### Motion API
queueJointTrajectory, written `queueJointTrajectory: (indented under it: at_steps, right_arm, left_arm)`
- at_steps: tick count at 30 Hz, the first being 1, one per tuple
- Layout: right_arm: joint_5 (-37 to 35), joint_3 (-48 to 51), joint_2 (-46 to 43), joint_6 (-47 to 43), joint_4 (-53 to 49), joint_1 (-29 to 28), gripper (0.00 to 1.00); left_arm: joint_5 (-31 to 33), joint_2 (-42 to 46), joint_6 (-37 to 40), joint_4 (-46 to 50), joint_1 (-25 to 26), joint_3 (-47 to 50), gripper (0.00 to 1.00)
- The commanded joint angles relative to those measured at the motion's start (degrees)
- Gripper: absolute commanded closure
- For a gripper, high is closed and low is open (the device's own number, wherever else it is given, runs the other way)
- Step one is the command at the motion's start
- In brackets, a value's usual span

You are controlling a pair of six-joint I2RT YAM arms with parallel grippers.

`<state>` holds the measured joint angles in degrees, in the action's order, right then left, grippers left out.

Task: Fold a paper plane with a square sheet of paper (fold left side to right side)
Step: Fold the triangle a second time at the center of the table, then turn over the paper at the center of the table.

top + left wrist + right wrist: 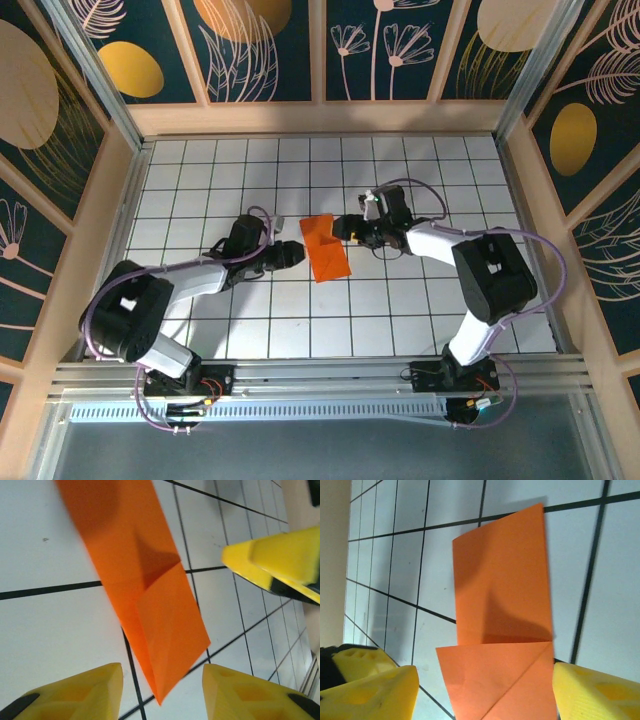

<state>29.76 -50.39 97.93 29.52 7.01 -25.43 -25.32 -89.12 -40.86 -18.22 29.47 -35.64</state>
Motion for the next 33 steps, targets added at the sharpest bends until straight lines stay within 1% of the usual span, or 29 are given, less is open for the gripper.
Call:
queueJointTrajectory:
  at_steps: [1,5,7,9,14,16,18,20,23,26,28,33]
  right_arm:
    - [-1.25,3.11,-1.66,1.41,3.22,1.32,0.26]
    - [-1.13,4.29,-2.09,1.31,3.39,2.04,0.26]
    - [-0.98,4.65,-2.02,0.98,3.28,2.13,0.26]
    - [-0.69,4.78,-1.92,0.85,3.28,2.07,0.26]
    - [0.12,4.78,-1.57,0.3,3.21,2.11,0.27]
    - [1.08,4.53,-1.36,0.05,3.21,2.06,0.28]
    - [2.27,4.36,-1.05,-0.23,3.42,2.07,0.31]
    - [3.73,4.2,-0.65,-0.25,3.73,2.13,0.34]
    - [5.71,4.25,-0.23,0.31,5.04,1.99,0.36]
    - [7.26,4.36,0.39,1.3,7.08,1.8,0.36]
    - [8.02,4.39,0.91,2.19,8.65,1.48,0.34]
    - [8.65,3.27,2.88,3.66,11.43,0.42,0.31]
  left_arm:
    - [-2.01,-4.39,-1.29,-3.38,-0.59,-3.16,0.53]
    - [-3.89,-8.74,-1.19,-4.84,-0.65,-6.39,0.54]
    - [-4.67,-11.7,-1.06,-5.61,-0.65,-7.36,0.58]
    - [-5.51,-13.06,-1.15,-6.46,-0.69,-8.02,0.63]
    - [-6.18,-16.04,-1.15,-6.53,-0.66,-9.39,0.71]
    - [-6.48,-16.56,-1.3,-6.88,-0.65,-9.45,0.75]
    - [-6.72,-16.48,-1.51,-7.69,-0.69,-9.21,0.81]
    - [-6.55,-15.68,-1.85,-8.97,-0.65,-8.4,0.9]
    - [-5.35,-13.41,-2.35,-10.74,-0.67,-6.43,0.96]
    - [-4.1,-10.9,-4.17,-14.32,-0.69,-3.55,0.98]
    - [-3.85,-9.57,-5.58,-17.11,-0.67,-1.83,0.98]
    - [-4.29,-9.45,-7.85,-21.14,-0.66,0.39,0.99]
